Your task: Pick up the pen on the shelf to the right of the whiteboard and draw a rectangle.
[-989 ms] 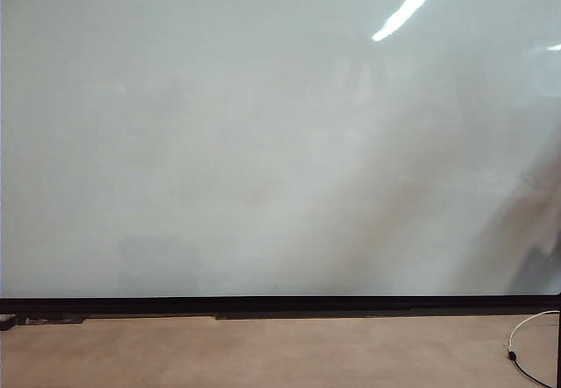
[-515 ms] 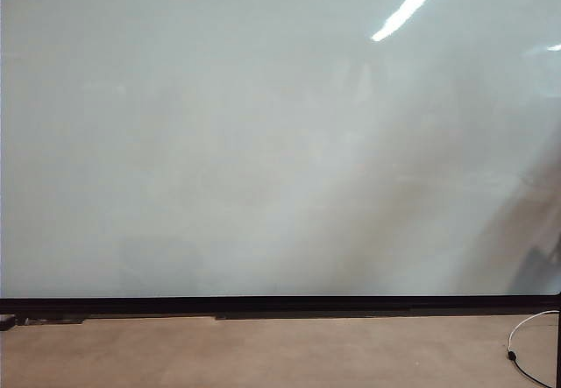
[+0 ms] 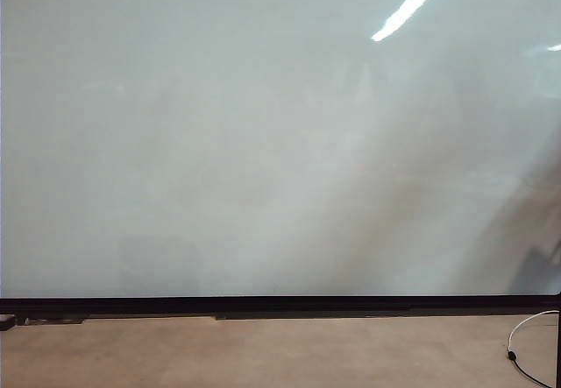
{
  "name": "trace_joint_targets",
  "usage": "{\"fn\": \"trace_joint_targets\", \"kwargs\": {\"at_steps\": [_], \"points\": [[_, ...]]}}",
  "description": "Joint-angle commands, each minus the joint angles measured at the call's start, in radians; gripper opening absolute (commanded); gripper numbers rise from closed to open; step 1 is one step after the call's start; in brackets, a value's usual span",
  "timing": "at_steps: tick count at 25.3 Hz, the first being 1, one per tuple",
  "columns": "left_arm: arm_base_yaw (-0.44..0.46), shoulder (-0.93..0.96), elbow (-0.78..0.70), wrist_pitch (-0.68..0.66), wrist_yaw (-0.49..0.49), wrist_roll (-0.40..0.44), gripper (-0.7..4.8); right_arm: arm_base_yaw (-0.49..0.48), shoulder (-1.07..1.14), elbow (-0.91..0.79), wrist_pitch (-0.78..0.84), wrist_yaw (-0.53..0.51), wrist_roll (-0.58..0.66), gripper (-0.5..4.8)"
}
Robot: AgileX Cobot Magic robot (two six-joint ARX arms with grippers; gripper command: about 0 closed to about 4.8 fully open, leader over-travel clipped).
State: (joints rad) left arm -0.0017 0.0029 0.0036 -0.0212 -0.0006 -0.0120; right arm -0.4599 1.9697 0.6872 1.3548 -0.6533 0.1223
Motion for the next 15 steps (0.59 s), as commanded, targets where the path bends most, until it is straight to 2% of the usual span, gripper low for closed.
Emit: {"fn": "trace_joint_targets", "kwargs": {"at_steps": [1,15], "points": [[0.0,0.0,0.003,0.007,0.004,0.004,-0.04,-0.001,-0.005,0.002,0.005,0.004,-0.011,1.47],[0.0,0.0,0.003,0.007,0.004,0.004,-0.04,-0.006,-0.005,0.002,0.008,0.008,-0.014,1.47]]}}
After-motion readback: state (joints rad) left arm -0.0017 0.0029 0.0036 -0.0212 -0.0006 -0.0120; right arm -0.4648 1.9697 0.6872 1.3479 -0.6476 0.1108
